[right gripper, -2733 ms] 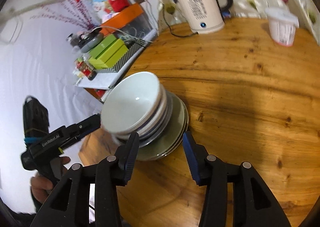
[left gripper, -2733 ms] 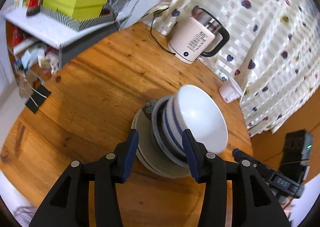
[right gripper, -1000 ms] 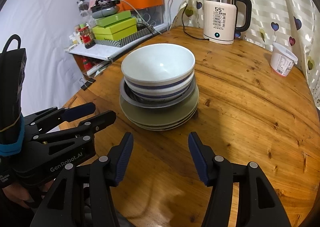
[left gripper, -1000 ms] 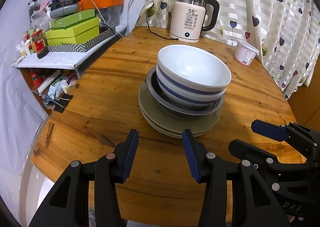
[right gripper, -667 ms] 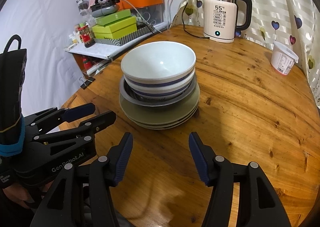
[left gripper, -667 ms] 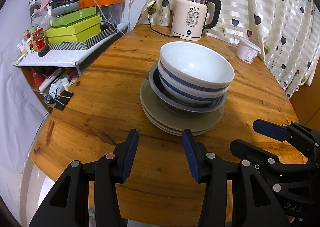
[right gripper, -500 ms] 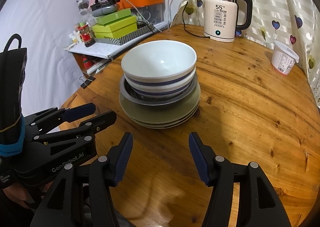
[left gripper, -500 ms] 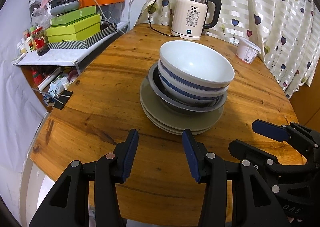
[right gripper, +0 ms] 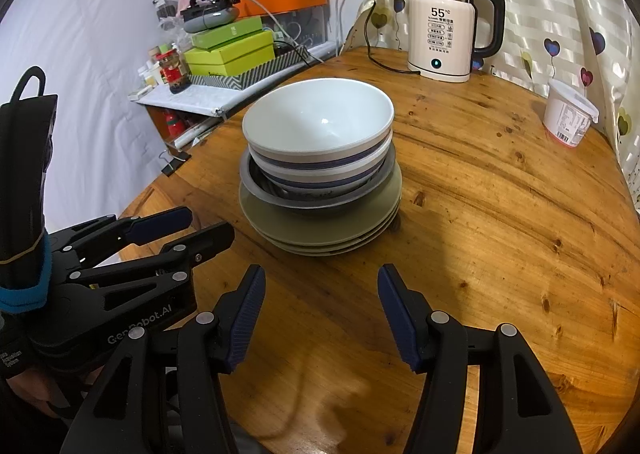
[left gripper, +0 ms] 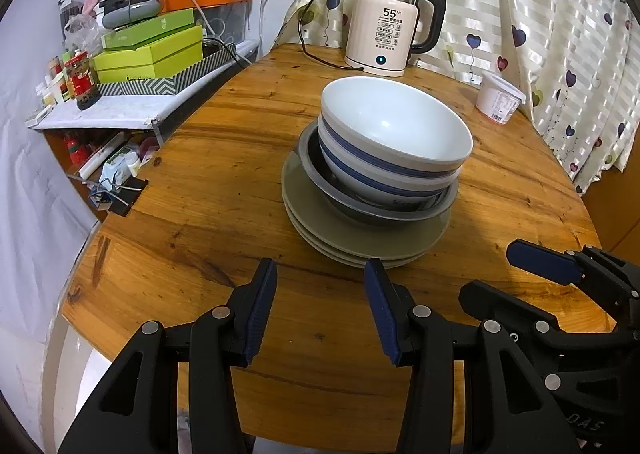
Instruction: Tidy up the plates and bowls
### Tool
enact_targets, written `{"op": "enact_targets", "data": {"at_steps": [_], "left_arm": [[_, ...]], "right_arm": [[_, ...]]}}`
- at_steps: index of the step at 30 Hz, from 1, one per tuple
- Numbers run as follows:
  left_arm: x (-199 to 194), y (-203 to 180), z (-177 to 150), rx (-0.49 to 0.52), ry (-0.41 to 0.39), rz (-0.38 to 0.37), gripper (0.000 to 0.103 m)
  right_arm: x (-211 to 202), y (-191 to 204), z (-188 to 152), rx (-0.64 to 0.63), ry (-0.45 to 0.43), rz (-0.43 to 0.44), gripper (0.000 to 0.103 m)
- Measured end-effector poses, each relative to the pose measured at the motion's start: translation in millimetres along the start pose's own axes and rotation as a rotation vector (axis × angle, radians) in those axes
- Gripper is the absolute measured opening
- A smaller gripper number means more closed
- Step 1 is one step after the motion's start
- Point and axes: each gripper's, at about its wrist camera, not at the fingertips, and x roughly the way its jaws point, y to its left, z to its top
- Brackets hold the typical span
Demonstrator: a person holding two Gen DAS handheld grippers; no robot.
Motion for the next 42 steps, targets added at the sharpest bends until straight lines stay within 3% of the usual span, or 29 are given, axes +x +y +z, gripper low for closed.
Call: {"op": "enact_targets", "data": {"at_steps": [42], "left_arm": [[-0.5, -4.4, -0.1, 0.007, 0.008, 0.007, 0.047]], "right_arm": [[-0.3, 1.1, -0.1, -0.001, -0.001, 0.0, 0.061]]}}
